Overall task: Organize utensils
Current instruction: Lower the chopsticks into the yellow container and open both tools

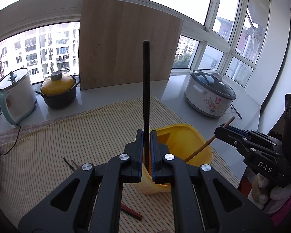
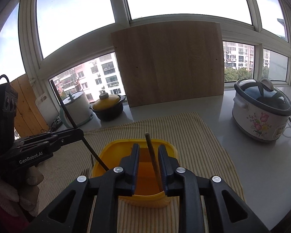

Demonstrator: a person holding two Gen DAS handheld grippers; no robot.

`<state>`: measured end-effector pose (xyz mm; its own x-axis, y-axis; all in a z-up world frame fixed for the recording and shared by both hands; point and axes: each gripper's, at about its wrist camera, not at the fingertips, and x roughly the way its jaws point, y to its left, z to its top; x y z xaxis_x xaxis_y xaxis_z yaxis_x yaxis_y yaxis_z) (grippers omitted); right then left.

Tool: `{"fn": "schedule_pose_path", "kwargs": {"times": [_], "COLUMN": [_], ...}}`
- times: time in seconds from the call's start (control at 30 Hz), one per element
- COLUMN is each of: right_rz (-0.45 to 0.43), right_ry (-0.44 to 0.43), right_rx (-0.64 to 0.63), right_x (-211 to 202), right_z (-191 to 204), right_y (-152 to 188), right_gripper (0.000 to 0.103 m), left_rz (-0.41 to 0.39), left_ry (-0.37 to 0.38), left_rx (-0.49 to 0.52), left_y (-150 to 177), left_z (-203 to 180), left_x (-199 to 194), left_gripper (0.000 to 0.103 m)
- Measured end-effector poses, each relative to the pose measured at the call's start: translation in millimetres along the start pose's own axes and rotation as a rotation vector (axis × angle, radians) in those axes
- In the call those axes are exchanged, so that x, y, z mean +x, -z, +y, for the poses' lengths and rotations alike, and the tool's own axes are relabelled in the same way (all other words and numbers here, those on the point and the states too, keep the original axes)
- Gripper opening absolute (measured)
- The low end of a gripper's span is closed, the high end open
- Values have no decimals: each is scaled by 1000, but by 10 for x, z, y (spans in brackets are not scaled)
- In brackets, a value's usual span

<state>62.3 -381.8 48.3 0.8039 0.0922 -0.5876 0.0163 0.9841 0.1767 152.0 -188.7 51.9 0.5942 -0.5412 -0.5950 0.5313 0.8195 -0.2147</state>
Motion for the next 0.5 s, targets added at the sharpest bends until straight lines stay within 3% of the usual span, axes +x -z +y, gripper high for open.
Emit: {"fn": "schedule_pose_path", "kwargs": {"times": [0.1,0.2,0.5], "right_rz": [-6,-12,-14], "right_ry": [14,20,28], "right_rx": [-8,-17,-42], "right_x": [-23,-49,-84], "right_z": [22,51,177], "right_y": [1,9,38], "right_gripper": [28,31,45], "left_rz": [-8,-21,-44], "left_ry": [-4,-9,-18], "left_rx": [-3,-1,-13], "left_y": [0,9,45], "left_z": [22,36,141], "left_x": [-27,-76,-224], "left_gripper": [5,14,14]}}
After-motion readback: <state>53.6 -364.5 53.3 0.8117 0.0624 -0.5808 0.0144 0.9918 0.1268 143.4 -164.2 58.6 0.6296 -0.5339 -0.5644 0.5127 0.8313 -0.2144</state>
